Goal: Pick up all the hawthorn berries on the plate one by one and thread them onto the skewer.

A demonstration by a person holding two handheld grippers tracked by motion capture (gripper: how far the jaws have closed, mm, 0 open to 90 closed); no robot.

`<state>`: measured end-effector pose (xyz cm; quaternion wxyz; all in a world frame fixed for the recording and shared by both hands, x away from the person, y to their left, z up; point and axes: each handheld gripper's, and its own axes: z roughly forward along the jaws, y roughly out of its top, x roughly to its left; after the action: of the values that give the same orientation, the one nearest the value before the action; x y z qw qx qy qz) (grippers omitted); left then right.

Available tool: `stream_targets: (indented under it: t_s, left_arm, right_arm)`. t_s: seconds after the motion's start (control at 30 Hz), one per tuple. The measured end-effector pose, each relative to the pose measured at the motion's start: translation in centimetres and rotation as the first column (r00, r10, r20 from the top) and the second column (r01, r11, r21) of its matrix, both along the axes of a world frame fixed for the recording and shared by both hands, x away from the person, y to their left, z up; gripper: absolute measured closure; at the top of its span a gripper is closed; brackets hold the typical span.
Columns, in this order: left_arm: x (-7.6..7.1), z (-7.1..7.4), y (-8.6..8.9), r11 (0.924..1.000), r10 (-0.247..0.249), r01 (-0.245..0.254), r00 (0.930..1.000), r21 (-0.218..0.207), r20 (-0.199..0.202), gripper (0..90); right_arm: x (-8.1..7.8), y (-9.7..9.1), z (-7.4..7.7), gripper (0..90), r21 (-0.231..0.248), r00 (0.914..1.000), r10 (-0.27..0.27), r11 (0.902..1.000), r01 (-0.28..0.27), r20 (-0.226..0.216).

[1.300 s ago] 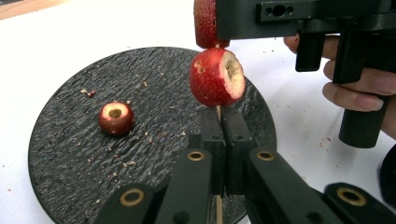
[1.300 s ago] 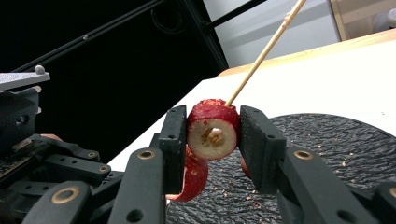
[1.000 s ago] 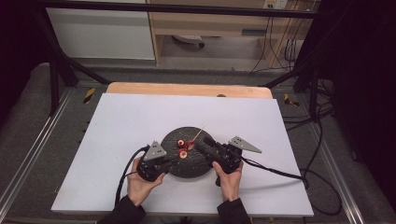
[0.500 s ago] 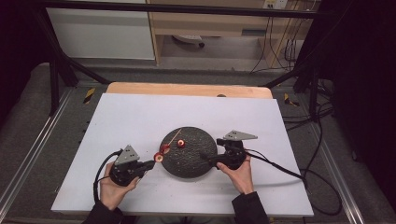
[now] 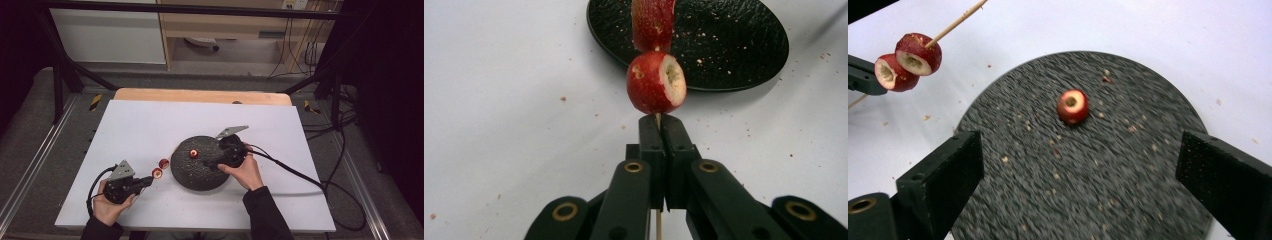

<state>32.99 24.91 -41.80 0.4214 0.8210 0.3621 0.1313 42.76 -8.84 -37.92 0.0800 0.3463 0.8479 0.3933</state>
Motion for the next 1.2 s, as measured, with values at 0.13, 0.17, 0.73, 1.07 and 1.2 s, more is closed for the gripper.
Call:
stream_targets:
  t_s: [0.13,0.17,0.73,1.07,1.2]
  left_arm:
    - [0.0,0.0,0.4,1.0,0.009,-0.009,1.0,-0.003,-0.005,88.4]
    - [0.0,0.0,0.5,0.9999,0.01,-0.011,0.9999,-0.005,-0.005,88.4]
    - [0.1,-0.1,0.8,1.0,0.006,-0.006,0.9997,0.004,-0.024,88.4]
    - [0.2,-0.2,0.7,1.0,0.002,-0.001,0.9996,0.006,-0.03,88.4]
    - [0.2,-0.2,0.7,1.0,0.0,0.0,0.9995,0.006,-0.03,88.4]
  right_arm:
    - [1.0,1.7,0.0,7.4,-0.05,0.9995,0.024,0.9984,-0.024,-0.019]
    - [1.3,2.1,0.0,7.8,-0.062,0.9994,0.026,0.9977,-0.028,-0.024]
    - [5.1,7.0,-1.8,28.9,-0.245,0.9928,0.058,0.966,-0.083,-0.104]
    - [6.5,7.2,-3.3,47.9,-0.246,0.9833,0.04,0.9656,-0.083,-0.177]
    - [6.6,7.4,-3.6,54.9,-0.244,0.98,0.046,0.9654,-0.093,-0.194]
